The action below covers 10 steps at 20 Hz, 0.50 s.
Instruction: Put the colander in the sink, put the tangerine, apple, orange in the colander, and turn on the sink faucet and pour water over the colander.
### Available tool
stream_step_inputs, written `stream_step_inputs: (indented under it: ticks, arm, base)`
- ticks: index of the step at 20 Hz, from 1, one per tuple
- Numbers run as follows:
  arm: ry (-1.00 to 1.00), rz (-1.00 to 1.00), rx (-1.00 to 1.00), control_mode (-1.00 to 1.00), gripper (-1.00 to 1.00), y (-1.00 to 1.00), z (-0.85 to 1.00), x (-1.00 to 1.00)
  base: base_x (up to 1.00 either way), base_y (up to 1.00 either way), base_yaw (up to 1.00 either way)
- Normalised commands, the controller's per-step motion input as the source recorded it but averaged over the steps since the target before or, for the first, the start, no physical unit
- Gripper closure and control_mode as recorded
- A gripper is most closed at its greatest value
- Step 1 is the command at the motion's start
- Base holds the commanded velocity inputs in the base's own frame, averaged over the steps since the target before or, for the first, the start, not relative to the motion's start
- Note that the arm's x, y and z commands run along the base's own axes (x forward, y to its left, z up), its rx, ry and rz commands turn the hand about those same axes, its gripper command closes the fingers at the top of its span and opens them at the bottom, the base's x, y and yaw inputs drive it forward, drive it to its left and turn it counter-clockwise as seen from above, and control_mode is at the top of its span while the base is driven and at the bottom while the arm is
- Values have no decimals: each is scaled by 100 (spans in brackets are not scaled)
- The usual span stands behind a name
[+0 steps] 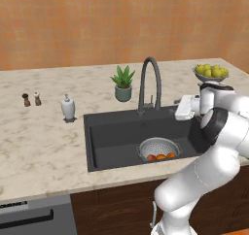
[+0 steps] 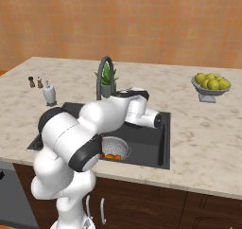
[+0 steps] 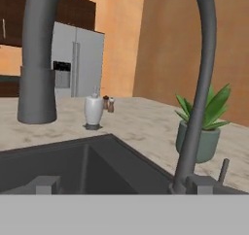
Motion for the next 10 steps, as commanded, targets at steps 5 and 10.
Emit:
stream_step_inputs:
  ticks: [5,10]
  arm:
    - [0,0,0,-100,-100,5,0,38]
    - [0,0,0,-100,-100,8,-1,26]
  base:
    - [0,0,0]
    - [0,0,0]
